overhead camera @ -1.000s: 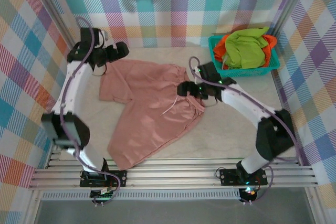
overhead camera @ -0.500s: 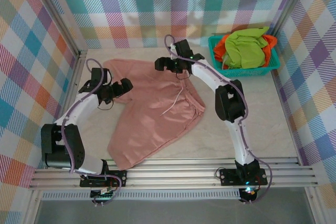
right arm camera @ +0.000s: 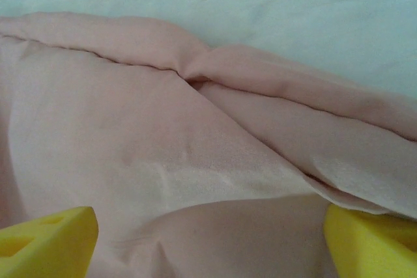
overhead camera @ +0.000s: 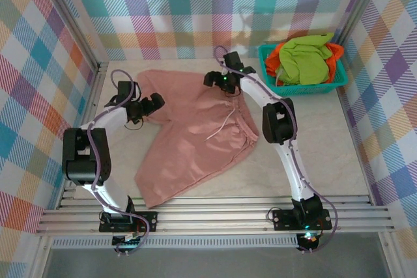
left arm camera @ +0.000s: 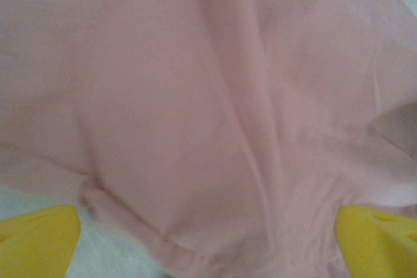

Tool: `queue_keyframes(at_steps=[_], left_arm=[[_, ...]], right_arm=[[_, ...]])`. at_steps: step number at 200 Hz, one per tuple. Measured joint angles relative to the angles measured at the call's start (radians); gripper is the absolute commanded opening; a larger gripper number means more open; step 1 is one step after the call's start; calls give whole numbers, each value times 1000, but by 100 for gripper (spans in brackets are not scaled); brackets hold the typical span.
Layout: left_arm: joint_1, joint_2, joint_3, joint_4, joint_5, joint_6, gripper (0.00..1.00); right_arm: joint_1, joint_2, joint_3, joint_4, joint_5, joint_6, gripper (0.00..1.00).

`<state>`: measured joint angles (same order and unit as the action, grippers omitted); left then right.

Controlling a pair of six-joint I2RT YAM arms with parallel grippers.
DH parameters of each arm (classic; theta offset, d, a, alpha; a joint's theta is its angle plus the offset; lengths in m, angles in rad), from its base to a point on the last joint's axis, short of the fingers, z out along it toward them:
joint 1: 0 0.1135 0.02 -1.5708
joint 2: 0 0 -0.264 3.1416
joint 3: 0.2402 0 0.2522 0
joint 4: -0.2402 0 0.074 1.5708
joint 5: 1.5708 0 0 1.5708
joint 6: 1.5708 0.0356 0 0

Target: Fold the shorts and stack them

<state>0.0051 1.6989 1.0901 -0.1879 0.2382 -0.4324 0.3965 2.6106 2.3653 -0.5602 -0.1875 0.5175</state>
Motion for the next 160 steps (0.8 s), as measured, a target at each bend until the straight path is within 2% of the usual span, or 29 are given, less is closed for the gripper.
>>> queue_keyframes(at_steps=[38,86,128,160], left_arm=[[44,30,133,-17,0,-14,87],[50,215,360,-102,-3,28,64],[50,391,510,-211,-4,67,61],[41,453,549,-263,-4,89,49]], right_arm=[[-43,0,1,-56,69,21,89],[-48,0,1,-60,87,21,89],[-48,-1,-1,-58,84,20,89],[-48,-12,-20,-50,82,20,89]])
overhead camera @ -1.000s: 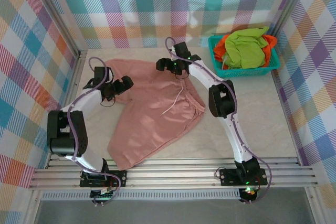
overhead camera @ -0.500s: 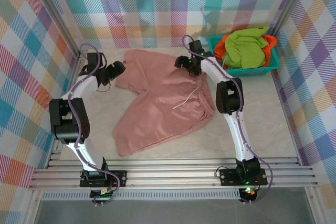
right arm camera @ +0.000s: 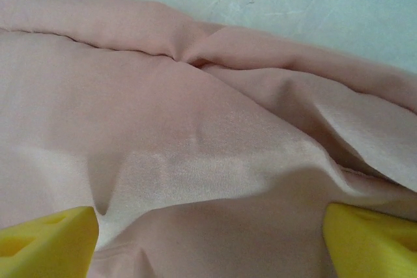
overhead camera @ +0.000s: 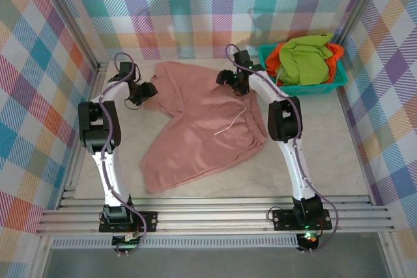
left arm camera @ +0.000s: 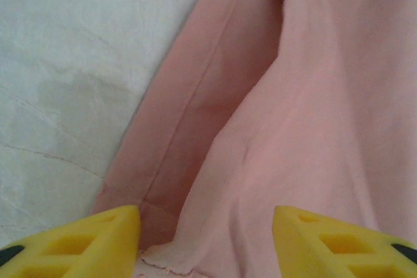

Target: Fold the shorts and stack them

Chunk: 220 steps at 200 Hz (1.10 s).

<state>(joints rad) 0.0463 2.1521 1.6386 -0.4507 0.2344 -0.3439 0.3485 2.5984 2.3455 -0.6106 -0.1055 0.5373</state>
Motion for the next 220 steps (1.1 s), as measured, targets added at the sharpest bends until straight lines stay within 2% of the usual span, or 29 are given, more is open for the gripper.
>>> queue_keyframes(at_steps=[11,25,50,59,101,137,153,170,188,220], left_arm=[[-4,14,13,-14,0,10,43],[-8,29,25,-24,0,23,29],[-13,35,28,-37,1,26,11],[-14,35,28,-41,0,35,0],[-10,17,12,-53,-18,51,0],[14,-150,-150,-45,-43,42,0],[41,-236,-212,-42,-53,29,12],[81,-291,-251,-33,-48,16,46],[113,-298,-268,-8,-20,-1,65],[103,-391,-356,4,-10,-28,74]], right_arm=[[0,-2,-5,2,0,0,89],[0,-3,-9,5,-3,-2,89],[0,-4,-10,7,-3,-2,89],[0,-4,-10,7,-3,-2,89],[-8,-4,-12,7,-3,-2,90],[-17,-8,-17,2,1,0,90],[-24,-13,-21,-9,2,2,90],[-34,-17,-23,-23,8,4,90],[-41,-19,-24,-31,11,6,90],[-42,-48,-52,-26,-13,10,92]])
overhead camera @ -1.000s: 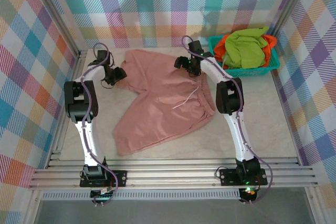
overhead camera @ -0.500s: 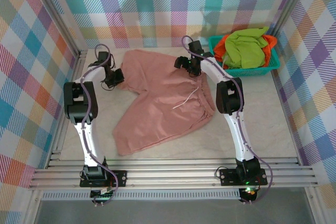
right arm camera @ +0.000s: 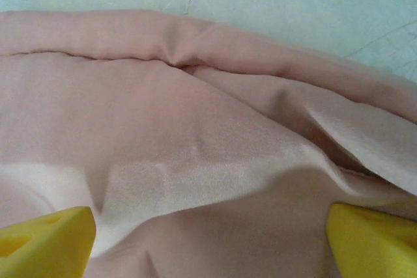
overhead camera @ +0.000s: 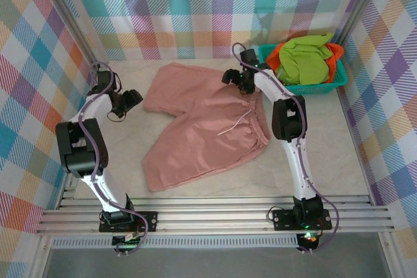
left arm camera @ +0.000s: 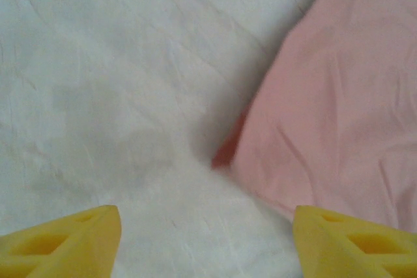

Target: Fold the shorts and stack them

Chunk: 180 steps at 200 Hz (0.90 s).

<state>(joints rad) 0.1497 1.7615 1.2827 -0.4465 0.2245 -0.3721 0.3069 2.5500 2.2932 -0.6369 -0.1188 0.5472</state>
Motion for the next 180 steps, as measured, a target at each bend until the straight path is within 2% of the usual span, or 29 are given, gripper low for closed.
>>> queue_keyframes(at_steps=[44,63,103,132,161,180], left_arm=[[-92,-417,-214,-7,0,-84,75],[-132,-502,-310,-8,-2,-113,74],[-281,-433,-414,-34,-48,-118,70],[-373,-362,-417,-39,-85,-109,62],[-411,-318,-417,-37,-121,-101,54],[-432,-290,-417,-37,-141,-98,53]], right_arm=[[9,-131,-49,18,-59,-10,95],[21,-249,-117,37,-84,-26,96],[43,-560,-377,104,-114,-89,97],[53,-768,-636,157,-123,-122,97],[53,-878,-856,183,-125,-138,97],[53,-917,-968,190,-124,-138,97]])
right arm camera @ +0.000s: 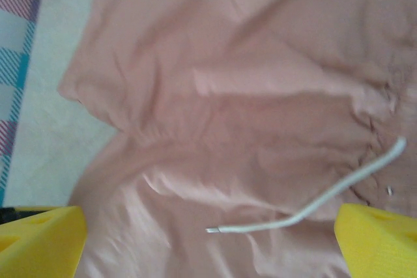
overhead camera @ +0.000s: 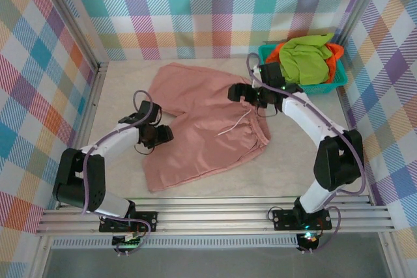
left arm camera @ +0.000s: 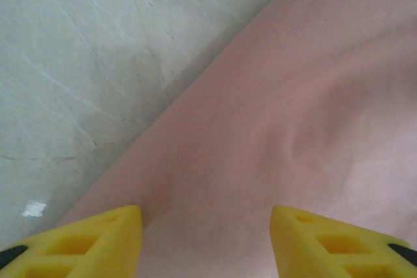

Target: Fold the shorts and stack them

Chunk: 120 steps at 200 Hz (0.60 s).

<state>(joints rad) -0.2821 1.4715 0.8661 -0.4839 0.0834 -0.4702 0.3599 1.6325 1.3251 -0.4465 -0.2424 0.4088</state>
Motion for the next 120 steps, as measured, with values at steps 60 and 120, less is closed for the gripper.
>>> queue_keyframes(at_steps=[60,120], left_arm=[[-46,101,12,-13,-88,38,46],[-51,80,130,-93,-203,132,61]], right_arm=[[0,-64,-142,7,6,0,97],[2,-87,-198,24,16,0,98]])
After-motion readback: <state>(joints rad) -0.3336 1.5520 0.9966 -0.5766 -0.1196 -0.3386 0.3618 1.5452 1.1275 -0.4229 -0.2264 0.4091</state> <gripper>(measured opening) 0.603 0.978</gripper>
